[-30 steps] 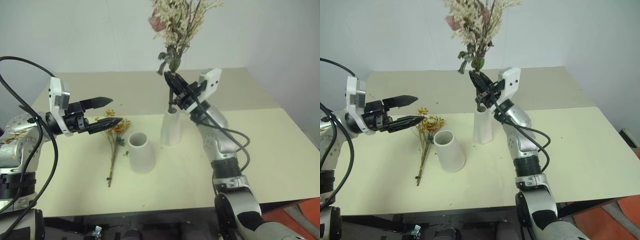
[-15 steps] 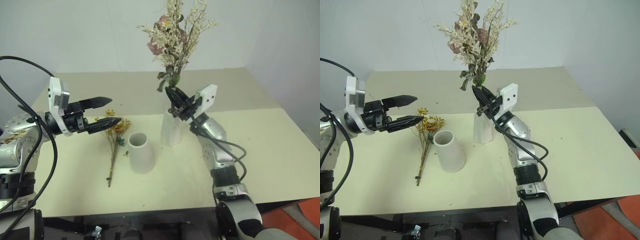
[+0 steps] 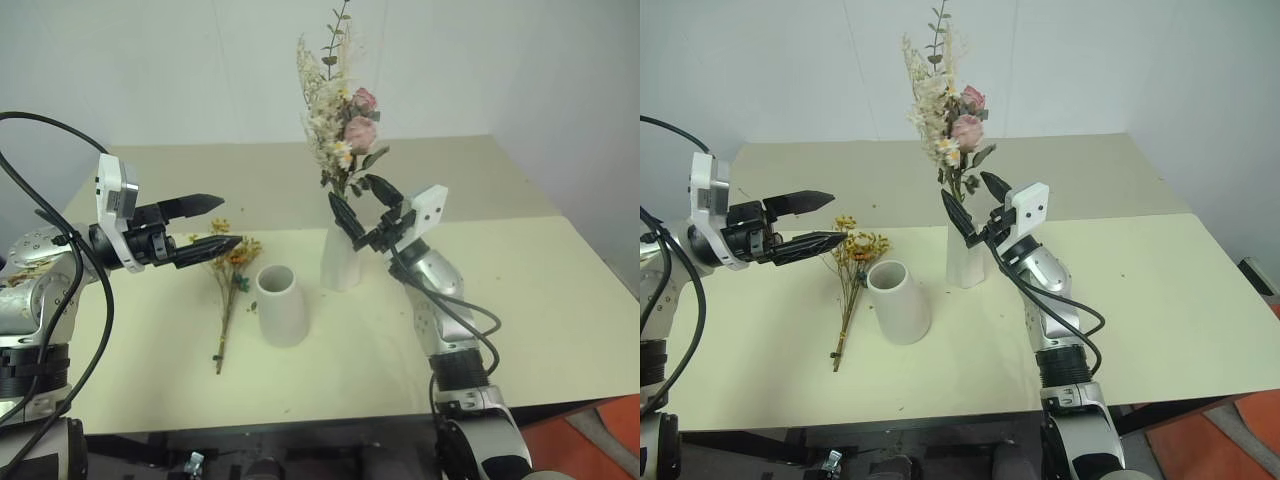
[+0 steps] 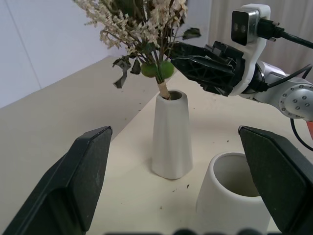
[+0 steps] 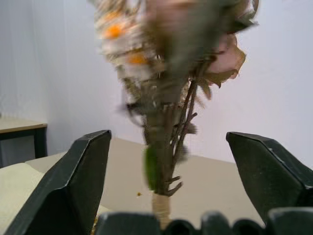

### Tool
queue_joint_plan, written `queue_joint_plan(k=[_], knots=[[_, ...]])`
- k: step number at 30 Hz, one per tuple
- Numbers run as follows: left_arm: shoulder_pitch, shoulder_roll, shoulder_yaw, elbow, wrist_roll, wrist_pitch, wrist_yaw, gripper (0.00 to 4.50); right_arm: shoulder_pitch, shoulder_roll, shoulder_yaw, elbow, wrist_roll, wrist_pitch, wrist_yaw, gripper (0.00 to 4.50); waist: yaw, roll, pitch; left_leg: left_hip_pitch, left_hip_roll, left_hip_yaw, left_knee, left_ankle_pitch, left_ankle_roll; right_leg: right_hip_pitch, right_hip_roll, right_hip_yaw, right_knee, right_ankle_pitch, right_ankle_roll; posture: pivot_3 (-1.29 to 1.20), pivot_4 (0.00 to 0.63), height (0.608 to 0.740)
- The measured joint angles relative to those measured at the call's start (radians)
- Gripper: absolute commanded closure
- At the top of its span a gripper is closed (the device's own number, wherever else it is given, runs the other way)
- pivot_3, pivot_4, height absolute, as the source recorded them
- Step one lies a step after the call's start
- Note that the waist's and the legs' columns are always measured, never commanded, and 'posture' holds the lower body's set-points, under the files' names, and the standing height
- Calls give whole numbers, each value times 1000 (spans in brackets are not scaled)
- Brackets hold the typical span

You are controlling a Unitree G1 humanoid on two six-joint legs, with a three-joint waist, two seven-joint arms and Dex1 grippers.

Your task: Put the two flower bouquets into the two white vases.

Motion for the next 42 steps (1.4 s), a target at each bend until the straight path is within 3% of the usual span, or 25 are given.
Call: queue_joint_plan(k=[5, 14, 19, 29, 42], knots=[[-3, 0, 0, 3, 0, 0, 0, 0, 64, -60, 4, -91, 24, 69, 28, 26, 2, 0, 0, -1, 0, 0, 0, 0, 0, 0, 0, 0, 0, 0, 0, 0, 150, 740], [95, 14, 20, -43, 15, 32, 82, 0, 151, -384, -31, -280, 239, 416, 245, 26, 1, 0, 0, 2, 0, 0, 0, 0, 0, 2, 0, 0, -1, -3, 5, 0, 150, 740], [119, 56, -40, -74, 113, 131, 221, 0, 142, -501, -53, -291, 339, 515, 390, 26, 3, 0, 0, 1, 0, 0, 0, 0, 0, 3, 0, 0, -1, -5, 8, 0, 150, 740], [-76, 97, -288, -89, 186, 655, 426, 0, 95, -532, -50, -292, 354, 524, 483, 26, 2, -1, 1, 0, -1, 0, 0, 0, 0, 2, 0, 0, -1, -6, 9, 0, 150, 740], [-148, 43, -484, -47, 248, 842, 498, 0, 93, -583, -50, -304, 382, 524, 637, 26, 6, -2, 1, 0, -1, 0, 0, 0, 0, 2, 0, 0, -1, -6, 9, 0, 150, 740]])
